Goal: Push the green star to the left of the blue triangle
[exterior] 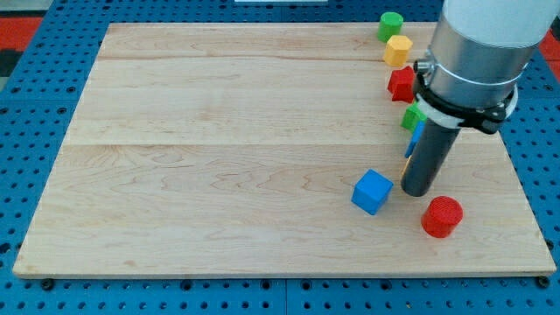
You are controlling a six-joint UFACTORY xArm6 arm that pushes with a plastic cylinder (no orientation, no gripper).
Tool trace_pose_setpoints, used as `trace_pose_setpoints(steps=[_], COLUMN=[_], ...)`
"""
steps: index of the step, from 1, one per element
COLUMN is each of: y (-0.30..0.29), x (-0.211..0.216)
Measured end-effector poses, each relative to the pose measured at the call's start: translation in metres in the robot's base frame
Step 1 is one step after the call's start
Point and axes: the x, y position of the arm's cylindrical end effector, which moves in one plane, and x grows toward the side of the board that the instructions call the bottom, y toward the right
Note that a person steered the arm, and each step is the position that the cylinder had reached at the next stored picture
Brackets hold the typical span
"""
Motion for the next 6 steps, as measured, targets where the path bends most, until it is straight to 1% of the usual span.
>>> trace_pose_setpoints(steps=[1, 2, 3, 4, 5, 6], y=[0.04, 0.087, 0.068, 0.014, -0.073, -0.048], x=[-0.018, -0.044, -0.106, -0.14, -0.13, -0.122])
